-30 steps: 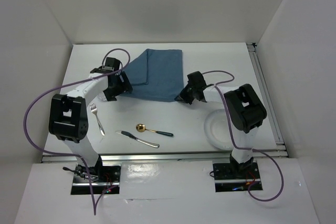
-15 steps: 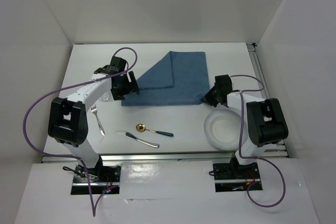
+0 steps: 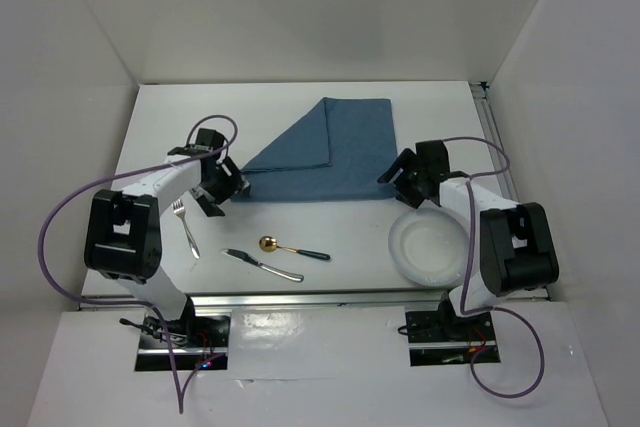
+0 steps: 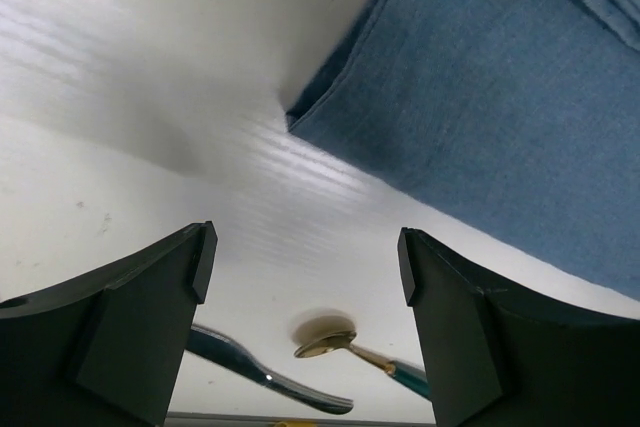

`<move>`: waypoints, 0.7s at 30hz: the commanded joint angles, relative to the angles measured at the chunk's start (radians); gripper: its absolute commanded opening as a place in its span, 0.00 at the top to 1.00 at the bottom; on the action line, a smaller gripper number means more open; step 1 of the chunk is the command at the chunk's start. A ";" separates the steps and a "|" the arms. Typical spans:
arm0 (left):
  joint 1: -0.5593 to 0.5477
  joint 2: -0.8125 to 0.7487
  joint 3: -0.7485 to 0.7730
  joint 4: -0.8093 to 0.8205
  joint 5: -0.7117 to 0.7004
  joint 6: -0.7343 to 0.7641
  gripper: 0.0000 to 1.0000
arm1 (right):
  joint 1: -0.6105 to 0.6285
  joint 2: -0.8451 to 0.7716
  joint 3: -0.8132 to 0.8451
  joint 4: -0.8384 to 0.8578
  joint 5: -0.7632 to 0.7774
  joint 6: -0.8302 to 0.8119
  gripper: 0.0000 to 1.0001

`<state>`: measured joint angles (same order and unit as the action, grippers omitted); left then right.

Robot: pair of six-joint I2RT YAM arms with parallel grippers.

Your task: Set the dinner table for one person

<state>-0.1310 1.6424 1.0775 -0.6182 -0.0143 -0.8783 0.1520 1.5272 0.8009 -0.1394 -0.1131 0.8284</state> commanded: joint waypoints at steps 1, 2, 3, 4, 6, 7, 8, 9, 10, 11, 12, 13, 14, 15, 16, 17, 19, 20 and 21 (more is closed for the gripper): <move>-0.005 0.051 0.009 0.067 0.024 -0.039 0.08 | -0.015 -0.047 -0.020 -0.028 -0.013 -0.015 0.19; 0.005 0.066 0.019 0.078 0.024 -0.039 0.08 | -0.015 -0.047 -0.020 -0.028 -0.013 -0.015 0.19; 0.005 0.080 0.031 0.078 0.010 -0.039 0.08 | -0.015 -0.047 -0.020 -0.028 -0.022 -0.015 0.19; 0.005 0.109 0.044 0.092 0.010 -0.039 0.08 | -0.025 -0.035 -0.020 -0.028 -0.022 -0.015 0.20; 0.005 0.134 0.054 0.118 0.010 -0.039 0.10 | -0.025 -0.035 -0.020 -0.028 -0.022 -0.015 0.22; 0.005 0.160 0.073 0.118 0.001 -0.039 0.13 | -0.025 -0.023 -0.020 -0.017 -0.022 -0.015 0.23; 0.005 0.172 0.082 0.127 0.001 -0.039 0.14 | -0.025 -0.010 -0.020 -0.017 -0.022 -0.015 0.23; 0.005 0.186 0.091 0.127 0.000 -0.048 0.16 | -0.025 -0.010 -0.020 -0.008 -0.022 -0.015 0.25; 0.005 0.198 0.102 0.127 0.000 -0.048 0.18 | -0.025 0.007 -0.020 -0.008 -0.022 -0.015 0.25; 0.005 0.209 0.114 0.127 0.000 -0.048 0.25 | -0.025 0.026 -0.020 -0.008 -0.022 -0.015 0.26; 0.005 0.220 0.114 0.127 0.000 -0.048 0.30 | -0.025 0.036 -0.020 0.003 -0.031 -0.015 0.28; 0.005 0.233 0.124 0.127 0.000 -0.048 0.36 | -0.025 0.047 -0.020 0.003 -0.031 -0.015 0.28; 0.005 0.234 0.124 0.127 0.000 -0.048 0.58 | -0.025 0.068 -0.006 0.014 -0.040 -0.015 0.30; 0.005 0.244 0.139 0.127 0.000 -0.048 0.71 | -0.025 0.080 0.004 0.014 -0.054 -0.015 0.30; 0.014 0.244 0.148 0.127 0.000 -0.039 0.87 | -0.025 0.093 0.014 0.014 -0.054 -0.015 0.30; 0.014 0.244 0.162 0.106 0.000 -0.039 1.00 | -0.014 0.121 0.026 0.014 -0.065 -0.024 0.30; 0.027 0.244 0.219 0.066 -0.016 -0.039 1.00 | -0.005 0.154 0.069 0.014 -0.082 -0.051 0.30; 0.050 0.225 0.234 0.028 -0.059 -0.039 1.00 | -0.005 0.184 0.086 0.014 -0.101 -0.075 0.30; 0.060 0.206 0.234 0.028 -0.075 -0.039 1.00 | 0.007 0.198 0.118 0.001 -0.112 -0.084 0.28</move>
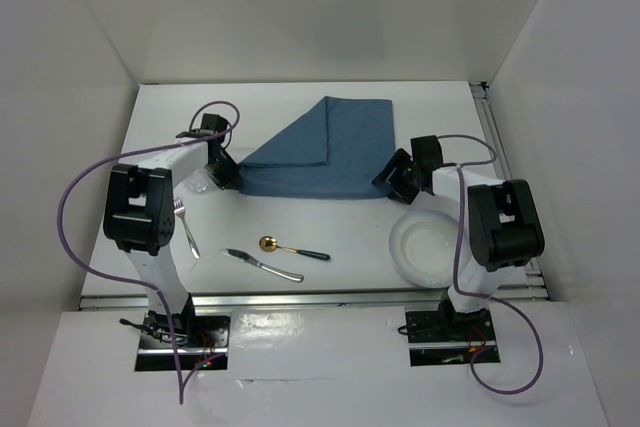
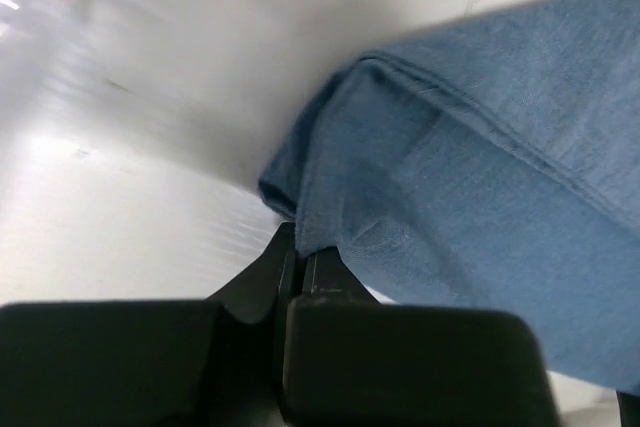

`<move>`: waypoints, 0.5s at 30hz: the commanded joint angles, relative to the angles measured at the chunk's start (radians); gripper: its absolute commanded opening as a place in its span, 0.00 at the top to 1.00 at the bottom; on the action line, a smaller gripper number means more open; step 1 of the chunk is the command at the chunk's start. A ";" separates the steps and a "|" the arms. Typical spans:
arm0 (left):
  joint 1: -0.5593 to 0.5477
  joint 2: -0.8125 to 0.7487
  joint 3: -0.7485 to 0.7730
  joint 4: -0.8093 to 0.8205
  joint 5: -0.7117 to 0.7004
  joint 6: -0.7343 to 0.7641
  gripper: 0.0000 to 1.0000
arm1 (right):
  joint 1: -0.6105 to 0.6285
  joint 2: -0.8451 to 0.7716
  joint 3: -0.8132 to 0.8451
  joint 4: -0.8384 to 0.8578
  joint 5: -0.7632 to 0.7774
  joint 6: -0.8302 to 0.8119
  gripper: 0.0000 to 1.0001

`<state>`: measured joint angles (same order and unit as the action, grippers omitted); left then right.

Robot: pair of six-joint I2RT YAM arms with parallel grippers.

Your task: Set the dinner table for one person

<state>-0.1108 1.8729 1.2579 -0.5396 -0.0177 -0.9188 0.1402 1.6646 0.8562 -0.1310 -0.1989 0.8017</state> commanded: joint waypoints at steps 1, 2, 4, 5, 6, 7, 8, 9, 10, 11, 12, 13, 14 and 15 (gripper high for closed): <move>0.051 -0.043 0.054 -0.051 -0.071 0.001 1.00 | 0.019 0.072 0.076 -0.016 -0.027 -0.058 0.27; 0.074 -0.079 0.054 -0.051 -0.083 0.001 1.00 | 0.028 0.086 0.086 -0.028 -0.027 -0.068 0.26; 0.092 -0.106 0.041 -0.042 -0.084 0.001 1.00 | 0.029 0.086 0.086 -0.028 -0.027 -0.068 0.26; 0.092 -0.115 0.041 -0.042 -0.074 0.012 1.00 | 0.038 0.086 0.086 -0.028 -0.027 -0.068 0.26; 0.103 -0.126 0.041 -0.042 -0.074 0.012 1.00 | 0.038 0.086 0.086 -0.028 -0.027 -0.058 0.26; 0.103 -0.126 0.041 -0.042 -0.074 0.012 1.00 | 0.038 0.075 0.073 -0.028 -0.017 -0.058 0.26; 0.103 -0.126 0.041 -0.042 -0.074 0.012 1.00 | 0.038 0.075 0.063 -0.028 -0.017 -0.047 0.24; 0.103 -0.126 0.041 -0.042 -0.074 0.012 1.00 | 0.038 0.064 0.063 -0.028 -0.017 -0.038 0.24; 0.103 -0.126 0.041 -0.042 -0.064 0.012 1.00 | 0.047 0.051 0.050 -0.028 -0.017 -0.038 0.24; 0.103 -0.135 0.032 -0.042 -0.064 0.012 1.00 | 0.047 0.050 0.040 -0.028 -0.017 -0.026 0.24; 0.103 -0.135 0.032 -0.042 -0.054 0.012 1.00 | 0.058 0.037 0.040 -0.028 -0.017 -0.013 0.24; 0.103 -0.135 0.032 -0.042 -0.054 0.012 1.00 | 0.073 0.024 0.027 -0.028 -0.017 -0.013 0.24; 0.103 -0.135 0.032 -0.042 -0.054 0.012 1.00 | 0.084 0.024 0.027 -0.028 -0.007 0.002 0.24; 0.103 -0.144 0.032 -0.042 -0.045 0.012 1.00 | 0.093 0.011 0.027 -0.028 0.002 0.022 0.24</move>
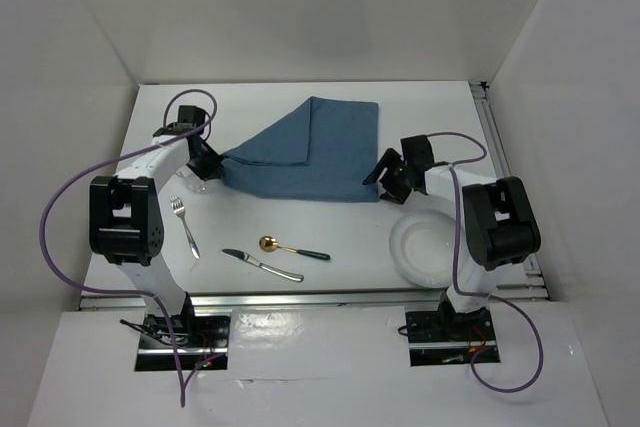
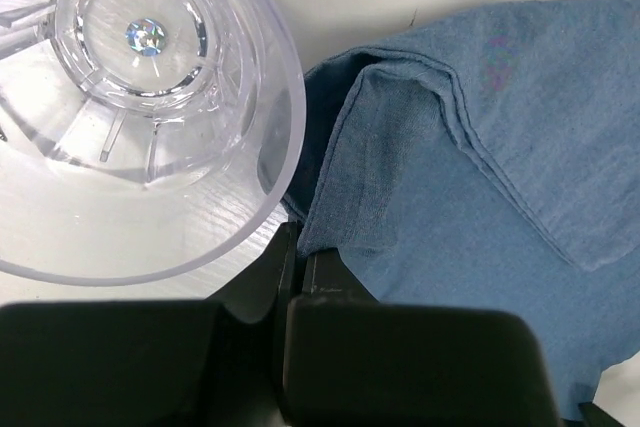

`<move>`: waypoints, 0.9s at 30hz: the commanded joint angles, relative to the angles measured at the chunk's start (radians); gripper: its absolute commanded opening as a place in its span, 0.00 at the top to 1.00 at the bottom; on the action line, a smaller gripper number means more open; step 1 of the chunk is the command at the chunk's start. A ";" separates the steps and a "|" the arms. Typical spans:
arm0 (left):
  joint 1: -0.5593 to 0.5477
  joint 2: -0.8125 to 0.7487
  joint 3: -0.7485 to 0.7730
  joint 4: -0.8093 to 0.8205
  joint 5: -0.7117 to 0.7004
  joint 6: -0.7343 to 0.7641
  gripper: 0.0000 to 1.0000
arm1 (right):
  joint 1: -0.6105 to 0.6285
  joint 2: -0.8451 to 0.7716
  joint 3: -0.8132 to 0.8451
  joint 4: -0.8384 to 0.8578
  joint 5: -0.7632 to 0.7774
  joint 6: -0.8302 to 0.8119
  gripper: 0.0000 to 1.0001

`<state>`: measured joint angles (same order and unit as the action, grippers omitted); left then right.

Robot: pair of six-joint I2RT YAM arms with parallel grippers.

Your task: Set the dinner table for one person

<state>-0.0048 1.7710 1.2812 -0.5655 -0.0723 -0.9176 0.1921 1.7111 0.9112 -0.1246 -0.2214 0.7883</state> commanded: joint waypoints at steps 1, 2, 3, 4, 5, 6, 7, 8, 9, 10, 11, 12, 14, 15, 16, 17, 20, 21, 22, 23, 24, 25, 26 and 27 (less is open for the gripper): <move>-0.003 -0.042 0.000 -0.016 0.009 0.011 1.00 | 0.059 -0.054 -0.040 -0.046 0.025 0.048 0.24; -0.003 -0.042 0.000 -0.016 0.009 0.011 1.00 | 0.069 -0.065 -0.050 -0.046 0.048 0.060 0.24; -0.003 -0.051 0.000 -0.016 0.009 0.011 1.00 | 0.078 -0.076 -0.051 -0.046 0.063 0.081 0.24; -0.003 -0.051 0.000 -0.016 0.009 0.011 1.00 | 0.087 -0.097 -0.063 -0.046 0.082 0.091 0.24; -0.003 -0.051 0.000 -0.016 0.009 0.011 1.00 | 0.101 -0.097 -0.072 -0.046 0.097 0.100 0.24; -0.003 -0.061 0.000 -0.016 0.009 0.020 1.00 | 0.101 -0.106 -0.072 -0.046 0.125 0.100 0.24; -0.003 -0.061 0.009 -0.016 0.009 0.020 1.00 | 0.101 -0.107 -0.072 -0.082 0.140 0.130 0.24; -0.003 -0.061 0.009 -0.016 0.009 0.020 1.00 | 0.110 -0.107 -0.072 -0.099 0.180 0.144 0.24; -0.003 -0.070 0.009 -0.016 0.009 0.020 1.00 | 0.110 -0.119 -0.072 -0.109 0.192 0.153 0.24; -0.003 -0.070 0.009 -0.016 0.009 0.020 1.00 | 0.122 -0.143 -0.081 -0.118 0.211 0.181 0.24; -0.003 -0.079 0.009 -0.016 0.009 0.020 1.00 | 0.135 -0.159 -0.092 -0.118 0.224 0.190 0.23; -0.003 -0.079 0.009 -0.016 0.009 0.029 1.00 | 0.135 -0.174 -0.103 -0.109 0.235 0.190 0.23; -0.003 -0.088 0.009 -0.025 0.009 0.029 1.00 | 0.156 -0.195 -0.112 -0.099 0.244 0.201 0.23; -0.003 -0.088 0.009 -0.025 0.009 0.029 1.00 | 0.156 -0.196 -0.112 -0.099 0.244 0.201 0.23; -0.003 -0.088 0.009 -0.025 0.000 0.029 1.00 | 0.165 -0.196 -0.112 -0.099 0.255 0.192 0.23; -0.003 -0.088 0.018 -0.025 0.000 0.029 1.00 | 0.165 -0.196 -0.112 -0.113 0.255 0.192 0.23; -0.003 -0.088 0.018 -0.034 0.000 0.029 1.00 | 0.202 -0.208 -0.112 -0.113 0.277 0.201 0.24; -0.003 -0.088 0.018 -0.034 0.000 0.029 1.00 | 0.220 -0.208 -0.121 -0.095 0.277 0.210 0.25; -0.003 -0.088 0.018 -0.034 0.000 0.029 1.00 | 0.221 -0.208 -0.130 -0.095 0.277 0.219 0.27; -0.003 -0.088 0.018 -0.034 0.000 0.029 1.00 | 0.234 -0.208 -0.130 -0.095 0.277 0.230 0.29; -0.003 -0.088 0.018 -0.034 0.000 0.029 1.00 | 0.243 -0.194 -0.130 -0.095 0.277 0.245 0.32; -0.003 -0.088 0.018 -0.034 0.000 0.029 1.00 | 0.244 -0.185 -0.130 -0.095 0.289 0.255 0.35; -0.003 -0.088 0.018 -0.034 0.000 0.029 1.00 | 0.244 -0.171 -0.130 -0.095 0.289 0.265 0.38; -0.003 -0.088 0.018 -0.034 0.000 0.029 1.00 | 0.244 -0.162 -0.130 -0.095 0.289 0.275 0.38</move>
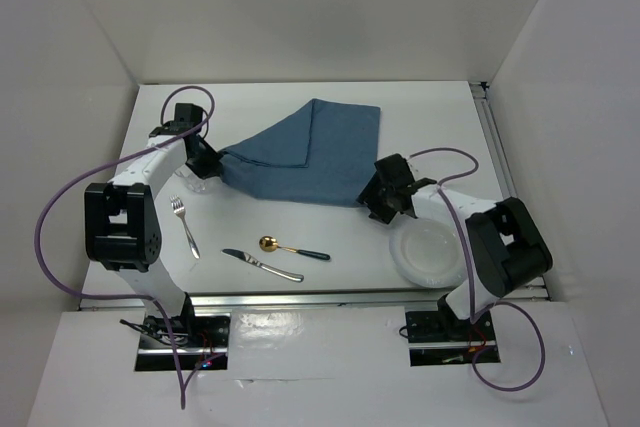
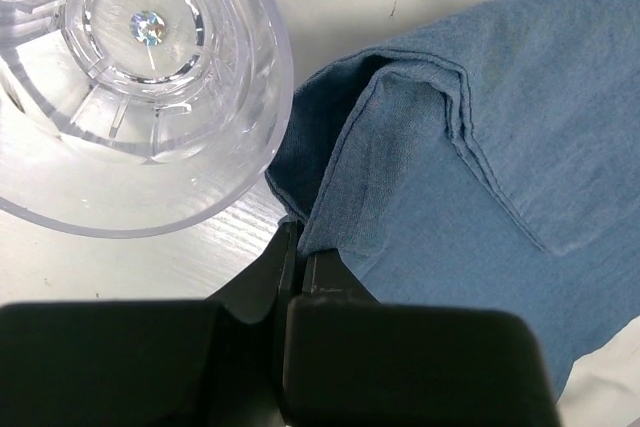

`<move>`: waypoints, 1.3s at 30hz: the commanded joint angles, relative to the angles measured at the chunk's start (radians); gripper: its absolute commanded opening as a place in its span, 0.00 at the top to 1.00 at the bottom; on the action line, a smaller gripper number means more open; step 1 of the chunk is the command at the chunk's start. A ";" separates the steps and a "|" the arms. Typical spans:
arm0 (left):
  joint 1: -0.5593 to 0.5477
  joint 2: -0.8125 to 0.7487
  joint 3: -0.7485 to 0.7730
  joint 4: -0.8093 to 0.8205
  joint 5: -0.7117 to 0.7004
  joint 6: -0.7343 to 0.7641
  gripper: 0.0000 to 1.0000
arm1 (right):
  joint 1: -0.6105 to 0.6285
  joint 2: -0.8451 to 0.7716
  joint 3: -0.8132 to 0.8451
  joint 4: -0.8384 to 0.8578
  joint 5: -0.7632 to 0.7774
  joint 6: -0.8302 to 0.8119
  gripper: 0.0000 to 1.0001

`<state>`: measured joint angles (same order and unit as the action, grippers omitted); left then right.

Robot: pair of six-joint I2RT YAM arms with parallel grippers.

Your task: Set the dinner table for one person

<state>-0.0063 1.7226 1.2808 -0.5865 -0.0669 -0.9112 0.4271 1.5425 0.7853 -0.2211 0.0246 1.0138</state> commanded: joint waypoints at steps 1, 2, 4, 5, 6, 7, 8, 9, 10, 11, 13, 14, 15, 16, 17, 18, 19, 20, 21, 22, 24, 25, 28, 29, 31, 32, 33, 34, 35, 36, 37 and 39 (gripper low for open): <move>-0.001 -0.040 0.018 -0.013 -0.005 0.023 1.00 | 0.009 0.007 -0.004 0.002 0.055 0.049 0.38; -0.001 -0.049 0.018 -0.013 -0.005 0.023 1.00 | 0.009 0.020 -0.004 0.018 0.066 0.058 0.38; -0.001 -0.049 0.018 -0.013 0.004 0.014 1.00 | 0.009 0.054 0.009 0.037 0.089 0.068 0.38; -0.001 -0.049 0.018 -0.013 0.004 0.014 1.00 | 0.009 0.082 0.009 0.037 0.101 0.068 0.38; -0.001 -0.049 0.018 -0.013 0.004 0.014 1.00 | 0.009 0.096 0.038 0.037 0.110 0.068 0.38; -0.001 -0.049 0.028 -0.013 0.004 0.014 1.00 | 0.009 0.108 0.051 0.037 0.123 0.068 0.38; -0.001 -0.049 0.028 -0.013 0.004 0.014 1.00 | 0.009 0.134 0.072 0.037 0.123 0.068 0.38; -0.001 -0.049 0.038 -0.024 0.004 0.014 1.00 | 0.009 0.143 0.072 0.048 0.123 0.068 0.38; -0.001 -0.049 0.038 -0.024 0.004 0.023 1.00 | 0.009 0.152 0.087 0.048 0.123 0.068 0.40; -0.001 -0.049 0.049 -0.024 0.004 0.023 1.00 | 0.009 0.165 0.088 0.057 0.123 0.068 0.43; -0.001 -0.049 0.060 -0.033 0.004 0.023 1.00 | 0.009 0.165 0.118 0.057 0.132 0.068 0.67; -0.001 -0.049 0.060 -0.033 0.016 0.034 1.00 | 0.009 0.165 0.118 0.057 0.142 0.059 0.79; -0.001 -0.038 0.089 -0.033 0.030 0.044 1.00 | 0.009 0.165 0.152 0.057 0.158 0.058 0.88; -0.001 -0.038 0.104 -0.033 0.030 0.044 1.00 | 0.009 0.165 0.170 0.057 0.173 0.040 0.98; -0.001 -0.029 0.121 -0.042 0.054 0.066 1.00 | -0.005 0.165 0.190 0.057 0.187 0.002 1.00; -0.001 -0.029 0.170 -0.058 0.055 0.075 1.00 | -0.017 0.165 0.213 0.039 0.187 -0.013 1.00; -0.001 -0.020 0.202 -0.068 0.065 0.084 1.00 | -0.048 0.147 0.263 0.039 0.196 -0.033 1.00; -0.001 -0.009 0.239 -0.084 0.085 0.110 1.00 | -0.065 0.130 0.287 0.025 0.196 -0.079 1.00; -0.001 -0.009 0.282 -0.117 0.099 0.124 1.00 | -0.080 0.087 0.310 0.025 0.196 -0.105 1.00; -0.001 0.006 0.383 -0.140 0.113 0.133 1.00 | -0.111 0.061 0.354 0.025 0.169 -0.130 1.00; 0.009 0.006 0.477 -0.157 0.172 0.153 1.00 | -0.140 -0.013 0.402 0.025 0.138 -0.200 1.00; 0.023 0.015 0.565 -0.188 0.194 0.162 1.00 | -0.163 -0.034 0.461 0.025 0.118 -0.219 1.00; 0.045 -0.014 0.687 -0.202 0.280 0.163 1.00 | -0.172 -0.110 0.569 -0.026 0.098 -0.283 1.00; 0.045 -0.027 0.701 -0.213 0.300 0.163 1.00 | -0.172 -0.131 0.587 -0.037 0.089 -0.296 1.00; 0.066 -0.101 0.675 -0.194 0.356 0.163 1.00 | -0.172 -0.213 0.600 -0.047 0.089 -0.323 1.00; 0.066 -0.135 0.649 -0.153 0.375 0.163 1.00 | -0.172 -0.244 0.600 -0.047 0.078 -0.333 1.00; 0.087 -0.167 0.622 -0.136 0.409 0.153 1.00 | -0.172 -0.277 0.600 -0.047 0.078 -0.333 1.00; 0.088 -0.197 0.594 -0.124 0.418 0.143 1.00 | -0.172 -0.336 0.600 -0.056 0.078 -0.342 1.00; 0.101 -0.228 0.550 -0.115 0.427 0.143 1.00 | -0.172 -0.361 0.600 -0.070 0.078 -0.342 1.00; 0.101 -0.279 0.533 -0.115 0.427 0.143 1.00 | -0.172 -0.383 0.600 -0.081 0.078 -0.342 1.00; 0.112 -0.302 0.507 -0.105 0.440 0.132 1.00 | -0.172 -0.415 0.600 -0.101 0.078 -0.354 1.00; 0.112 -0.336 0.497 -0.105 0.440 0.132 1.00 | -0.172 -0.426 0.624 -0.136 0.078 -0.365 1.00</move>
<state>0.0860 1.4498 1.7947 -0.7372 0.3401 -0.7860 0.2592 1.1328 1.3651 -0.2794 0.0807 0.7010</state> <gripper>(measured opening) 0.053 0.034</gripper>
